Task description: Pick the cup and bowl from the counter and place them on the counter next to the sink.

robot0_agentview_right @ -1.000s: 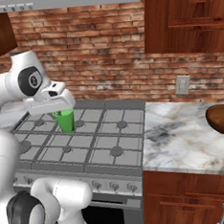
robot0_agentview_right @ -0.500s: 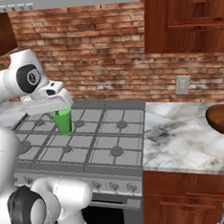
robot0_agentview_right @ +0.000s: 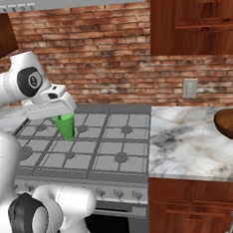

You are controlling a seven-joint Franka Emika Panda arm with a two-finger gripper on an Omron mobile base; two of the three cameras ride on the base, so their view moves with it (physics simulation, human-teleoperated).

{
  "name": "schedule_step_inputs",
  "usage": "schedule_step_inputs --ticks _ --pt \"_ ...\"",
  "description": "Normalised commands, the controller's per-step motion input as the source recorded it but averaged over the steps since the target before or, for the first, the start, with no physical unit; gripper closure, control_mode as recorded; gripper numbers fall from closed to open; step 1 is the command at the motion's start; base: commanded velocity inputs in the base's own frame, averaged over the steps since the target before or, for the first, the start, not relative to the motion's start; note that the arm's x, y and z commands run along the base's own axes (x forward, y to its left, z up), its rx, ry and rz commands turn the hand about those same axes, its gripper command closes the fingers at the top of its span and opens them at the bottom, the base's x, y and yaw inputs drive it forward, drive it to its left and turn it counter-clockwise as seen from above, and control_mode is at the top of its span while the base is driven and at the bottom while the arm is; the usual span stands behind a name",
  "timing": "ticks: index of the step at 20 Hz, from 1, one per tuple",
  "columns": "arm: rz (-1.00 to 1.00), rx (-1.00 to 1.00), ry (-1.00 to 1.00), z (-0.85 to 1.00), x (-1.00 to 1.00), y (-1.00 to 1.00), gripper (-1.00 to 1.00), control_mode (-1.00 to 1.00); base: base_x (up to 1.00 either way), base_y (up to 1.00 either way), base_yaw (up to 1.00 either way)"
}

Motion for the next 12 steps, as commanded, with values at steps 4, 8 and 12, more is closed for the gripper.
schedule_step_inputs --ticks 4,8,12 --pt "0.00 0.00 0.00 0.00 0.00 0.00 1.00 1.00 -0.47 0.00 0.00" --pt "0.00 0.00 0.00 0.00 0.00 0.00 1.00 1.00 -1.00 0.00 0.00" --pt "0.00 0.00 0.00 0.00 0.00 0.00 1.00 1.00 -0.91 0.00 0.00"
